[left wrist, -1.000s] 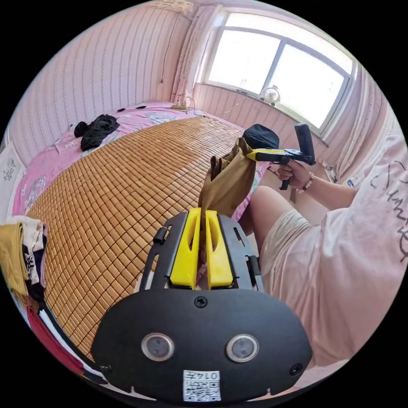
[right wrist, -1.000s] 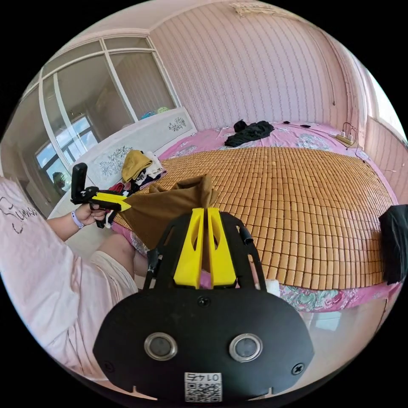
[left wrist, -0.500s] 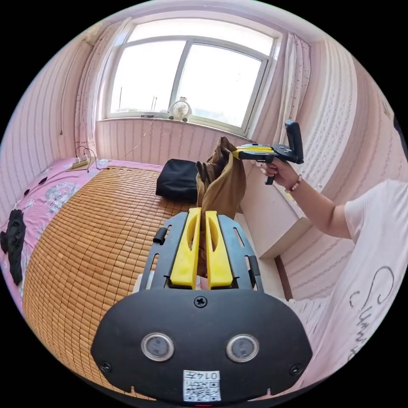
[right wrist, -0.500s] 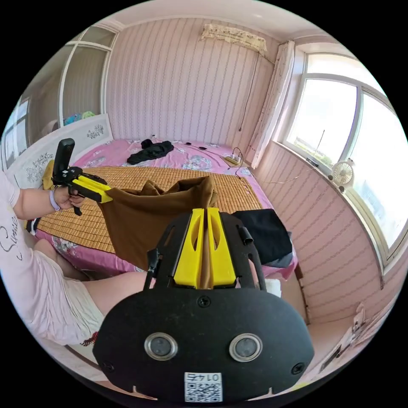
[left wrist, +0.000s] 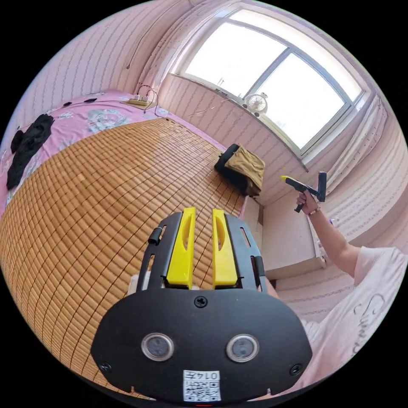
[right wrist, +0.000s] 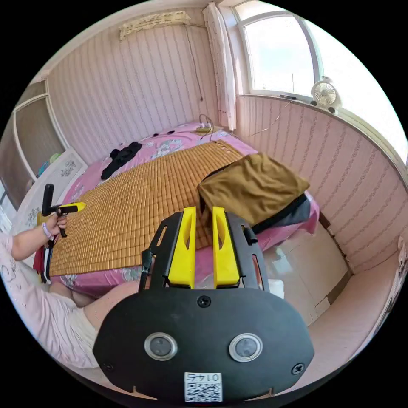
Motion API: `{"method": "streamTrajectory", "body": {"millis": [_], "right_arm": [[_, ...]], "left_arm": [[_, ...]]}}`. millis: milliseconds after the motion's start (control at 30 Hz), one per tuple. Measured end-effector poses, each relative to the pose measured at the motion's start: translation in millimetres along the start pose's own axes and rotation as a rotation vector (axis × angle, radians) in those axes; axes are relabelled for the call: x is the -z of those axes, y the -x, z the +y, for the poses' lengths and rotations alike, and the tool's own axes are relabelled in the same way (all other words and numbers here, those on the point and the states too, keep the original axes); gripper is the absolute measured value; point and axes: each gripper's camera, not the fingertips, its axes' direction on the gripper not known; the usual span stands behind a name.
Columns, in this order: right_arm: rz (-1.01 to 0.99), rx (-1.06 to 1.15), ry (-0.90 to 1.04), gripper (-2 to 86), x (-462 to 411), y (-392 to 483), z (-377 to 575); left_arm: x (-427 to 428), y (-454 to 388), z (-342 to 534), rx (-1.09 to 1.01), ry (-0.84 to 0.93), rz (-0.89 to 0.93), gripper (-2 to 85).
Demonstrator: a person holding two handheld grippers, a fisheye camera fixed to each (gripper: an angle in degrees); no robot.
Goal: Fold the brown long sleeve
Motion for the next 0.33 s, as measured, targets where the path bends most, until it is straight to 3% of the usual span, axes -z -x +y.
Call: {"method": "streamTrajectory", "body": {"millis": [167,333], "right_arm": [[-0.122,0.046,0.19,7.4,-54,106,122],[-0.284,0.293,0.203,8.2,-72,210,108]], "left_arm": [[78,30,165,0.27,-0.008,-0.222,6.3],[155,22,276,0.462,-0.249,-0.433,6.4]]}}
